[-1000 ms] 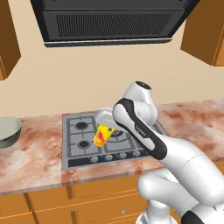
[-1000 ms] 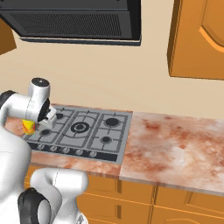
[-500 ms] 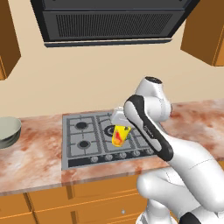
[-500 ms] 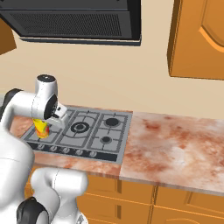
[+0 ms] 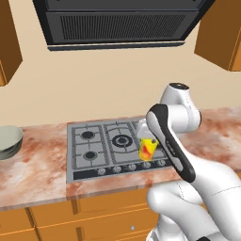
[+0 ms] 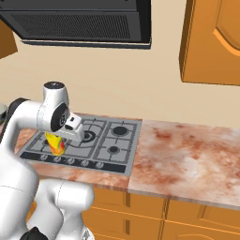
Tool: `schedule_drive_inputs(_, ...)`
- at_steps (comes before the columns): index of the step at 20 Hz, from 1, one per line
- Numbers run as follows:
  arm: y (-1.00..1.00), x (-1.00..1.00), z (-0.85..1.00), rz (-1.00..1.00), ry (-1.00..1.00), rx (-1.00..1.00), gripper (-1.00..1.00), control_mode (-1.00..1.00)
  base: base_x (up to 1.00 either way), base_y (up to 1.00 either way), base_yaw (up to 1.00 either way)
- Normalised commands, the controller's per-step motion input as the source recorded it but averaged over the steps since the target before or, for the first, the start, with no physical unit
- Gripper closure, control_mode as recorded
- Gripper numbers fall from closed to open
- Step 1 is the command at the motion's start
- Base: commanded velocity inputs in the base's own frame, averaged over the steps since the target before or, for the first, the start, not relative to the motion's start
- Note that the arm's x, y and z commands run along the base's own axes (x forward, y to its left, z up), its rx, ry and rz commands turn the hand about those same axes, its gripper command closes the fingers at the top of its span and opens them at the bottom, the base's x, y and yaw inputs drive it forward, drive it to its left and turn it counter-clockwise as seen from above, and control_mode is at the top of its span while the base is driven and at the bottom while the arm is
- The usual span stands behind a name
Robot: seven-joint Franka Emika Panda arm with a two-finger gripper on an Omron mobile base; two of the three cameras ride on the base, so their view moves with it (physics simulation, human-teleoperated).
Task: Pick the cup and bowl from the counter and place them on the counter next to the sink.
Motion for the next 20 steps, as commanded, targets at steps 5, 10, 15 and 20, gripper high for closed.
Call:
schedule_drive_inputs(5, -0.40, -0.14, 0.00, 0.00, 0.00, -0.05, 1.00, -1.00, 0.00, 0.00, 0.00)
schedule_drive_inputs(10, 0.00, 0.00, 0.00, 0.00, 0.00, 0.00, 1.00, -1.00, 0.00, 0.00, 0.00)
schedule_drive_inputs(15, 0.00, 0.00, 0.00, 0.00, 0.00, 0.00, 1.00, -1.00, 0.00, 0.00, 0.00)
schedule_drive_inputs(20, 0.00, 0.00, 0.00, 0.00, 0.00, 0.00, 1.00, 1.00, 0.00, 0.00, 0.00)
